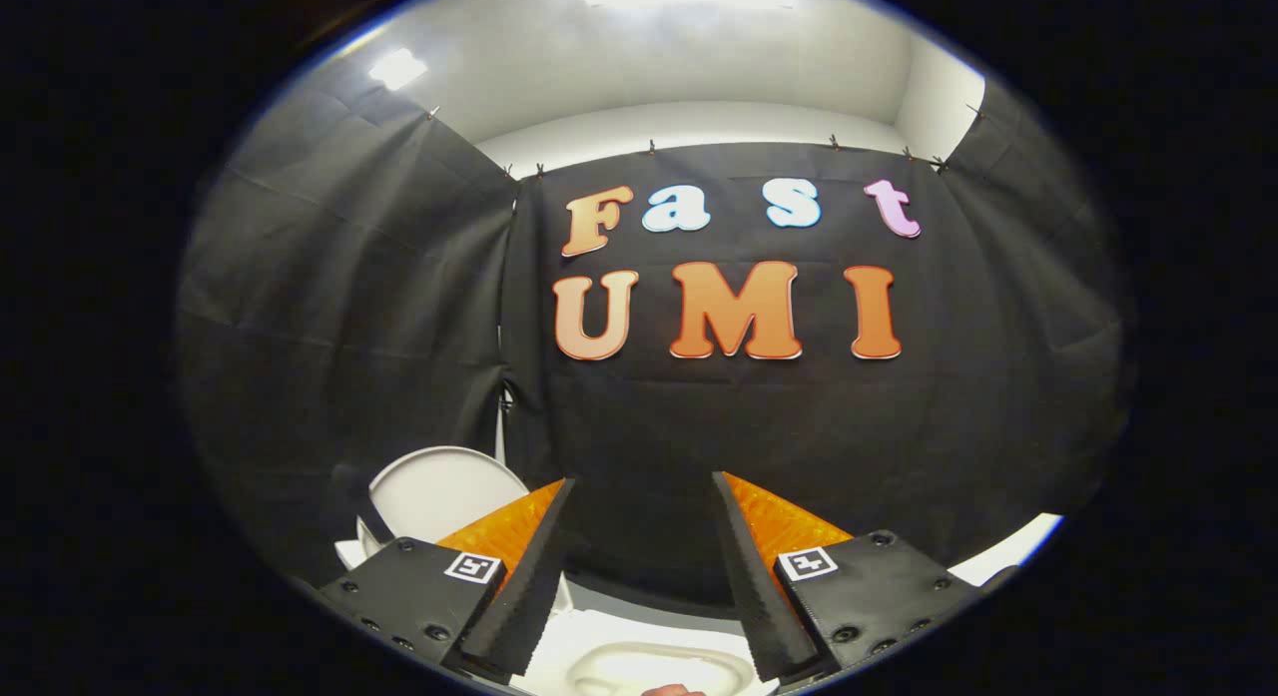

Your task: Open the toilet lid.

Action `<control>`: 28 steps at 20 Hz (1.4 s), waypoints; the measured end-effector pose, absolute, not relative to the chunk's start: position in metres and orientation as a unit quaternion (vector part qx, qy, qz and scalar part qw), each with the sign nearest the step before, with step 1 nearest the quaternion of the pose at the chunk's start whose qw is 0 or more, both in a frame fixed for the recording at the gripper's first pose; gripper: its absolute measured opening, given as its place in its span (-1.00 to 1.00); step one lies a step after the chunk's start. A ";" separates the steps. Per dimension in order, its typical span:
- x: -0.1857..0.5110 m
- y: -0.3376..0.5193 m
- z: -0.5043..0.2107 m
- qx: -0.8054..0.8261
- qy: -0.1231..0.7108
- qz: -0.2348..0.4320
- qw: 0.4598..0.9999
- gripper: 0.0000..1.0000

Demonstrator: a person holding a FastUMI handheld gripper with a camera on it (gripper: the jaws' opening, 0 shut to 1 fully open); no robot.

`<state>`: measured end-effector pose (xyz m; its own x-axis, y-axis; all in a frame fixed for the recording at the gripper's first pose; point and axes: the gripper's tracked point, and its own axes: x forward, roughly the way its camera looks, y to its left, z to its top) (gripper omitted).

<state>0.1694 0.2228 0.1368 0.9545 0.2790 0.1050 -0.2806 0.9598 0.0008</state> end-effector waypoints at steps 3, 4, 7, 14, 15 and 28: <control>0.160 0.167 0.127 0.002 -0.047 0.113 0.992 0.71; 0.156 0.148 0.121 0.001 -0.042 0.105 0.994 0.71; 0.141 0.101 0.098 -0.003 -0.027 0.083 0.996 0.72; 0.117 0.005 0.044 0.023 0.002 0.022 0.999 0.72; 0.113 -0.007 0.036 0.022 0.003 0.012 1.000 0.72; 0.074 -0.064 -0.032 0.027 0.044 -0.050 0.997 0.72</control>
